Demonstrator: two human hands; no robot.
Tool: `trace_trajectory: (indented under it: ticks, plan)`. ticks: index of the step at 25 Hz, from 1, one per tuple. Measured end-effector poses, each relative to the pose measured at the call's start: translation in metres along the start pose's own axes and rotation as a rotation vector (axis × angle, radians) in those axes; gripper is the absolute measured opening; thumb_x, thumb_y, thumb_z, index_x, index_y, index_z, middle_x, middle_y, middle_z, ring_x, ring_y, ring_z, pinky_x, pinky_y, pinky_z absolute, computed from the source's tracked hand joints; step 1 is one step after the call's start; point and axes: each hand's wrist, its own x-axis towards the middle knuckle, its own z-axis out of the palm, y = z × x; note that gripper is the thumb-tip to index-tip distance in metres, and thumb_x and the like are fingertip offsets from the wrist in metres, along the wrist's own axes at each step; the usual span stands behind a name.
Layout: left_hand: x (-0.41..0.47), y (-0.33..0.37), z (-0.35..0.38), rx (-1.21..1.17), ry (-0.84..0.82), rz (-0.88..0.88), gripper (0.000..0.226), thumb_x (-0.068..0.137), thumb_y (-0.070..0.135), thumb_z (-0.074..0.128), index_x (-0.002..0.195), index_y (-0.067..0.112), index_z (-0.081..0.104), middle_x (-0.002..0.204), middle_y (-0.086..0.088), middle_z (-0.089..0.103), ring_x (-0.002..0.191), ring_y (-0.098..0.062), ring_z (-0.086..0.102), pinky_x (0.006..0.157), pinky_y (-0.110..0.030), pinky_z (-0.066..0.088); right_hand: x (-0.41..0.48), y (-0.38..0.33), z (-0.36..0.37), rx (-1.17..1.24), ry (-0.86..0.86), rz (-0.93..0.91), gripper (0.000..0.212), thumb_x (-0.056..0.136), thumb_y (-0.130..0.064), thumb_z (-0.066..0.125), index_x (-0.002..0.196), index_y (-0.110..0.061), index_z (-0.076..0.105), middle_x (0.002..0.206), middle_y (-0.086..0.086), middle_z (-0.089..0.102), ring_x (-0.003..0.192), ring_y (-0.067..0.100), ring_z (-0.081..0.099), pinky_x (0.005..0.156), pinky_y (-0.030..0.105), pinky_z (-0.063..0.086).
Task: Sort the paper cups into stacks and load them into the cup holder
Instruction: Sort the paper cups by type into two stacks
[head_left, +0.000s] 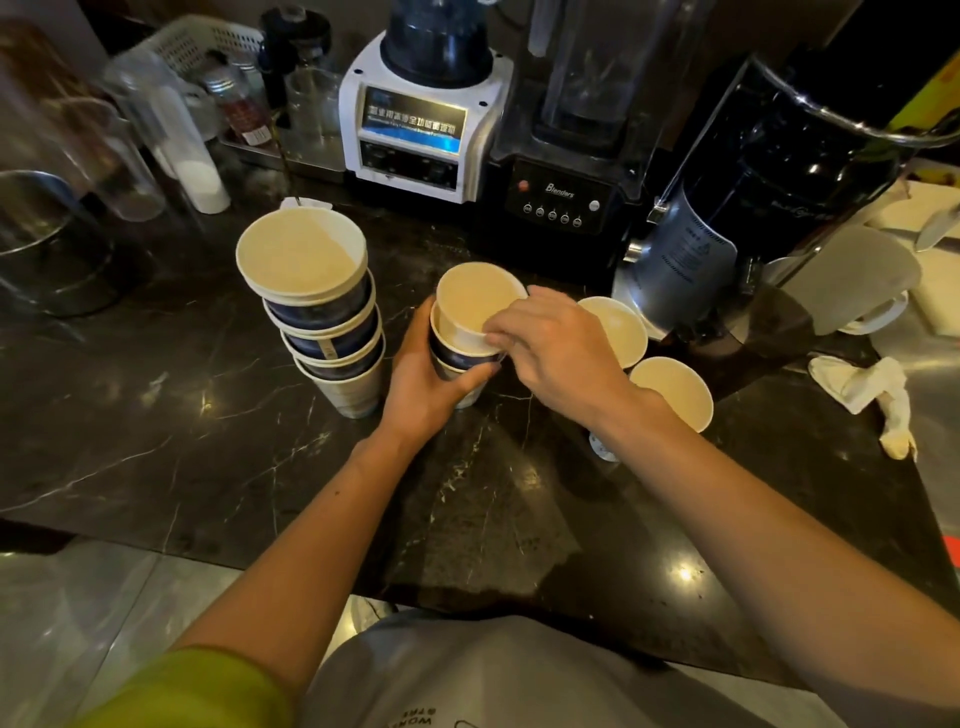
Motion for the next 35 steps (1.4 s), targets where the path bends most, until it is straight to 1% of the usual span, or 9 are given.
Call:
trace_trajectory:
  ticks: [7,11,13,17,22,27,30,32,35]
  plan:
    - [0.001,0.002,0.002,0.017,0.014,-0.051,0.091,0.073,0.034,0.083,0.143,0.037,0.026,0.137,0.022,0.041,0.122,0.014,0.04,0.097,-0.001,0.032,-0.027,0.028,-0.093,-0.084,0.573,0.141,0.014,0.094,-0.008,0.061,0.096,0.001,0.072,0.091,0.015,0.072,0.089,0.027,0.067,0.104,0.038,0.045]
    - [-0.001,0.002,0.001,0.031,0.026,-0.076,0.093,0.075,0.03,0.081,0.148,0.028,0.023,0.147,0.011,0.038,0.13,0.003,0.032,0.105,-0.016,0.03,-0.088,0.045,-0.129,-0.262,0.652,0.236,0.021,0.098,-0.008,0.056,0.093,0.007,0.071,0.087,0.023,0.07,0.085,0.033,0.064,0.099,0.04,0.048]
    - [-0.001,0.002,0.001,0.051,0.044,-0.074,0.094,0.075,0.03,0.081,0.149,0.025,0.023,0.15,0.005,0.038,0.131,0.001,0.032,0.107,-0.021,0.031,-0.116,0.052,-0.129,-0.299,0.611,0.273,0.025,0.099,-0.008,0.053,0.091,0.008,0.07,0.083,0.024,0.069,0.082,0.036,0.063,0.105,0.035,0.043]
    - [0.0,-0.002,0.003,0.047,0.034,-0.074,0.096,0.074,0.032,0.082,0.15,0.023,0.024,0.151,0.004,0.037,0.136,-0.005,0.033,0.113,-0.03,0.032,-0.153,0.062,-0.1,-0.304,0.405,0.267,0.024,0.096,-0.007,0.051,0.089,0.003,0.071,0.085,0.017,0.07,0.083,0.032,0.063,0.103,0.045,0.045]
    - [-0.002,0.002,0.0,0.032,0.042,-0.083,0.095,0.072,0.032,0.083,0.148,0.023,0.026,0.146,0.01,0.039,0.135,-0.004,0.035,0.109,-0.019,0.031,-0.156,0.062,-0.054,-0.159,-0.16,0.318,0.012,0.091,-0.017,0.064,0.098,-0.014,0.073,0.094,0.004,0.073,0.095,0.029,0.067,0.098,0.044,0.05]
    - [-0.002,0.002,-0.002,0.055,0.003,-0.125,0.102,0.064,0.039,0.086,0.147,0.024,0.028,0.149,0.006,0.041,0.136,-0.008,0.036,0.114,-0.031,0.032,-0.096,0.031,-0.06,-0.07,-0.054,0.284,0.037,0.096,-0.038,0.056,0.123,-0.015,0.065,0.118,0.002,0.066,0.113,0.017,0.056,0.095,0.025,0.04]
    - [-0.006,0.002,0.0,0.056,-0.065,-0.12,0.101,0.066,0.034,0.087,0.147,0.024,0.028,0.148,0.004,0.043,0.132,-0.001,0.036,0.11,-0.022,0.033,-0.042,0.007,-0.031,0.007,-0.161,0.096,0.043,0.095,-0.038,0.058,0.133,-0.016,0.058,0.128,0.002,0.062,0.119,0.017,0.052,0.1,0.026,0.038]
    - [-0.01,0.004,0.0,0.05,-0.083,-0.102,0.097,0.069,0.033,0.085,0.147,0.024,0.029,0.145,0.006,0.046,0.129,0.002,0.04,0.105,-0.014,0.034,-0.016,0.001,-0.006,0.01,-0.261,0.002,0.039,0.095,-0.034,0.06,0.129,-0.014,0.061,0.126,0.003,0.064,0.119,0.021,0.054,0.105,0.034,0.037]
    - [-0.012,0.005,0.0,0.047,-0.062,-0.141,0.096,0.069,0.032,0.085,0.147,0.022,0.029,0.142,0.01,0.046,0.128,0.001,0.04,0.101,-0.01,0.034,-0.004,0.001,0.006,-0.008,-0.256,-0.059,0.026,0.097,-0.028,0.051,0.103,-0.014,0.072,0.099,0.004,0.072,0.098,0.027,0.065,0.106,0.042,0.04]
